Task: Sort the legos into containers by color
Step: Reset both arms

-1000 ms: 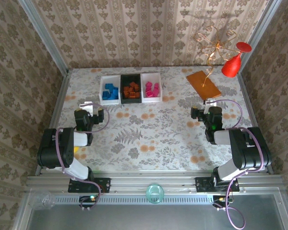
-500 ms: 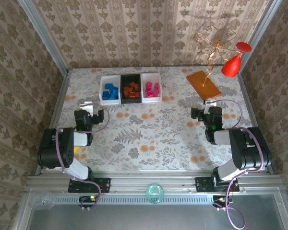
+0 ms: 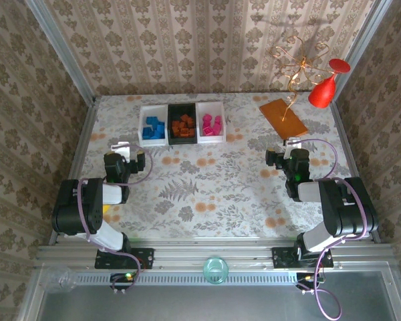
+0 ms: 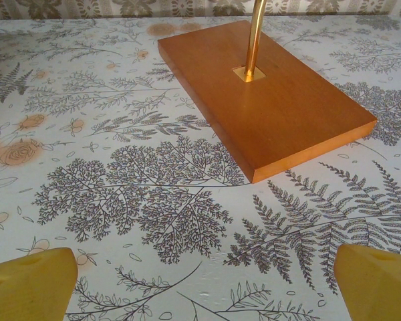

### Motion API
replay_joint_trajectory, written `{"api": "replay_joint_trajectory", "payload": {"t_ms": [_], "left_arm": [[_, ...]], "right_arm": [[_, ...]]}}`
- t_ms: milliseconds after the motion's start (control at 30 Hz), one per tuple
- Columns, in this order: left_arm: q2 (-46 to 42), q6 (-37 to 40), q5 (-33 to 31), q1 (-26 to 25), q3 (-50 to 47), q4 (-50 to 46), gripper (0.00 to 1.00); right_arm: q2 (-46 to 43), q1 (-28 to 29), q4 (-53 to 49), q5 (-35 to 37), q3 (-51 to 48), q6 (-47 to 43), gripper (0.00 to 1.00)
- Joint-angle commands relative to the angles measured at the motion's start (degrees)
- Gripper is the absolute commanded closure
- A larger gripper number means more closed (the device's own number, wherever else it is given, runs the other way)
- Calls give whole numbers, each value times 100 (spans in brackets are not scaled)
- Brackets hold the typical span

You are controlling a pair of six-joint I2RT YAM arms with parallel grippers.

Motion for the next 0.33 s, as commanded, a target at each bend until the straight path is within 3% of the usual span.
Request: {"api": "replay_joint_trajectory", "payload": {"t_ms": [0, 300], "left_arm": [[-16, 178, 140, -48, 82, 158, 0], [-15, 174, 127, -47, 76, 168, 0]], "right_arm": [[-32, -5, 204, -87, 43, 19, 0], [-34, -5, 209, -83, 35, 10, 0]]}}
